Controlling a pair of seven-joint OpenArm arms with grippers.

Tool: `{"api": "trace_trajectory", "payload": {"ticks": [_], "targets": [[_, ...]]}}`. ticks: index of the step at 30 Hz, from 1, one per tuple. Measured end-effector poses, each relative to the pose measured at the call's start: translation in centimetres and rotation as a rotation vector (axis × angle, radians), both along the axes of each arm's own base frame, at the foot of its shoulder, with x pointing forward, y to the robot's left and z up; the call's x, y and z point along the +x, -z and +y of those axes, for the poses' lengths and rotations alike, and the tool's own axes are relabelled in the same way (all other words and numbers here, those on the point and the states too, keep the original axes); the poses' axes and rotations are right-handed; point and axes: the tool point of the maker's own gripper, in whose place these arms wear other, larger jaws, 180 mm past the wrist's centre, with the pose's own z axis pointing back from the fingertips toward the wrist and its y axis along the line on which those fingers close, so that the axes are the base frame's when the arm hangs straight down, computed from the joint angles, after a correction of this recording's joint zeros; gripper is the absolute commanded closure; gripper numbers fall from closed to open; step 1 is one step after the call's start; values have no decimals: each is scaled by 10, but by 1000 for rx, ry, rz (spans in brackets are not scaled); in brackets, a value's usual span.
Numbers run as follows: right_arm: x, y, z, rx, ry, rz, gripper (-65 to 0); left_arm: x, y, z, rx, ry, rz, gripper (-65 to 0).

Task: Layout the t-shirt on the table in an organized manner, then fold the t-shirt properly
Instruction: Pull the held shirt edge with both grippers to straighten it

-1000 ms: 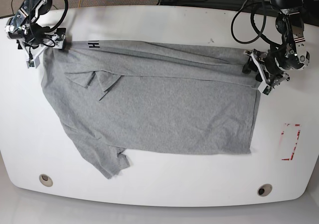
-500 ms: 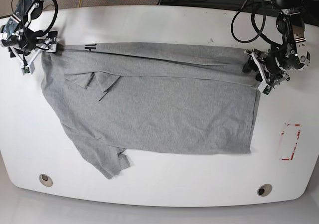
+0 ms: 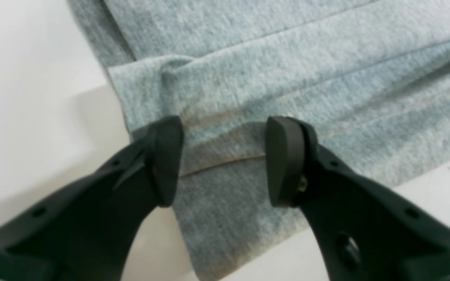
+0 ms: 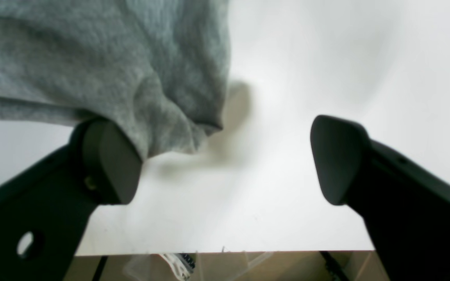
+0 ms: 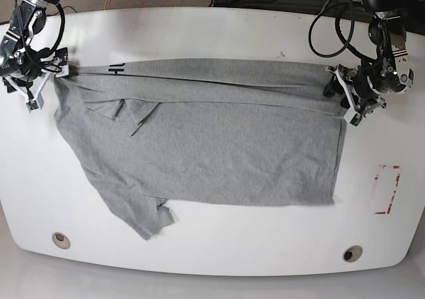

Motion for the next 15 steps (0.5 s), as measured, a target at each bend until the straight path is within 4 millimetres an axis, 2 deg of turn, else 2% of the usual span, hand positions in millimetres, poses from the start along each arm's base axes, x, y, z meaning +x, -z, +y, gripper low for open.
{"api": "trace_trajectory", "payload": {"ticks": [5, 10, 15], "targets": [[-3, -4, -1, -22, -12, 19, -650, 0, 0, 0, 0, 0, 0, -318], [-5, -21, -5, -87, -24, 44, -650, 0, 0, 0, 0, 0, 0, -318], [-2, -39, 10, -125, -53, 7, -650, 0, 0, 0, 1, 0, 0, -318]]}}
